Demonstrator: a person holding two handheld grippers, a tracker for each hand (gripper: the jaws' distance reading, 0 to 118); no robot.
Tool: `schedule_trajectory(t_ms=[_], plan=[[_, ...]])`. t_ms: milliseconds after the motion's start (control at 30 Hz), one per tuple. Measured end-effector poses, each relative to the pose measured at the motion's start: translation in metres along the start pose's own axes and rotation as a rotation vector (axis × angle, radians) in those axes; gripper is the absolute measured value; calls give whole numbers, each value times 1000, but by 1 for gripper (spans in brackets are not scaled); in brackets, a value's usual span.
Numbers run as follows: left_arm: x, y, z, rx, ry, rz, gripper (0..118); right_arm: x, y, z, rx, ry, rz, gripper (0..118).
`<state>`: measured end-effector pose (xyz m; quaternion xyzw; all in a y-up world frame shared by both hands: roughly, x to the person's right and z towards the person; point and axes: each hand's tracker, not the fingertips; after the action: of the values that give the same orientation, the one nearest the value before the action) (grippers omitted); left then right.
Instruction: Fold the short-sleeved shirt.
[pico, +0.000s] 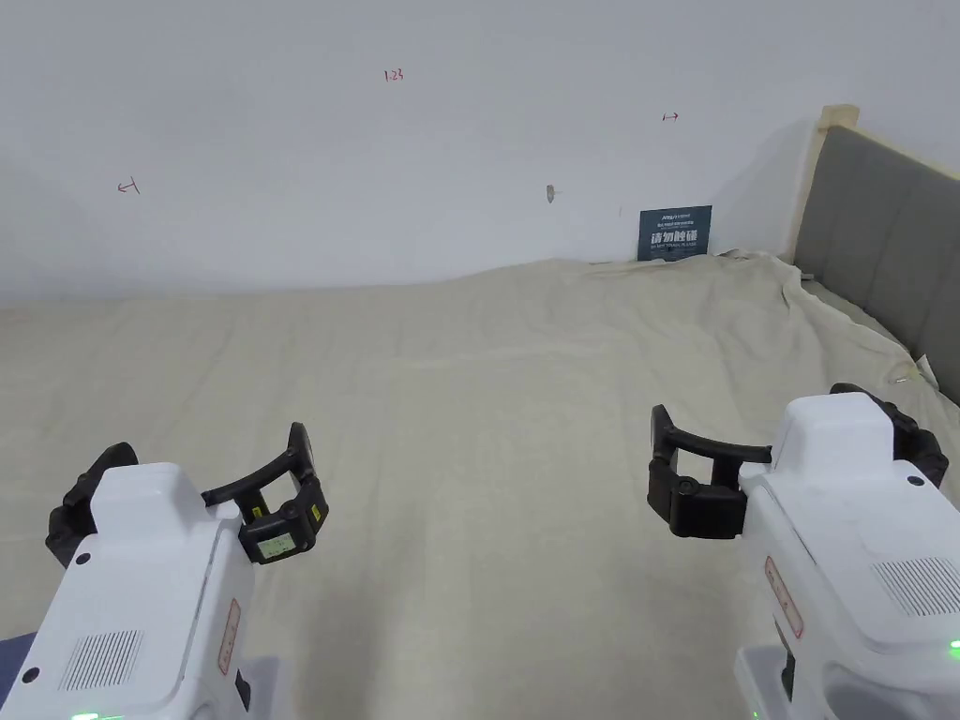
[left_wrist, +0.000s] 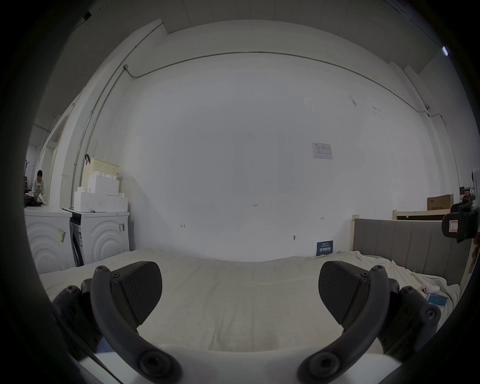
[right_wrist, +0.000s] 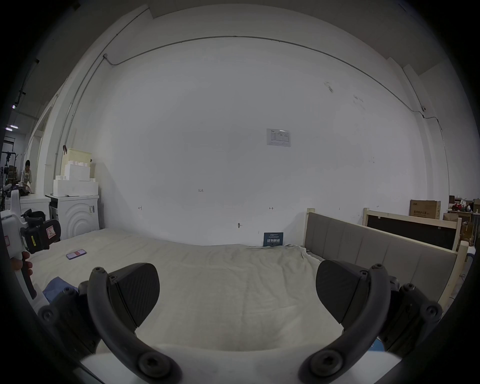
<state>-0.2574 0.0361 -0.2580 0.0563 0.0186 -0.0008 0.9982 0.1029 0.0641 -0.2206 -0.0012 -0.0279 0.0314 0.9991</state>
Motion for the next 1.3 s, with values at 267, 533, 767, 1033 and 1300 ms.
schedule_trajectory(t_ms=[267, 533, 767, 1033, 1300], plan=[[-1, 0, 1, -4, 0, -1, 118, 0, 0, 1, 6, -1, -6, 118], [-2, -1, 1, -5, 2, 4, 118, -1, 0, 1, 8, -1, 1, 118], [-2, 1, 2, 6, 6, -2, 118, 0, 1, 1, 12, -7, -5, 118], [-4, 2, 1, 7, 11, 2, 118, 0, 2, 1, 16, -8, -4, 118], [-4, 1, 1, 5, 13, 6, 118, 0, 2, 1, 17, -7, -5, 118]])
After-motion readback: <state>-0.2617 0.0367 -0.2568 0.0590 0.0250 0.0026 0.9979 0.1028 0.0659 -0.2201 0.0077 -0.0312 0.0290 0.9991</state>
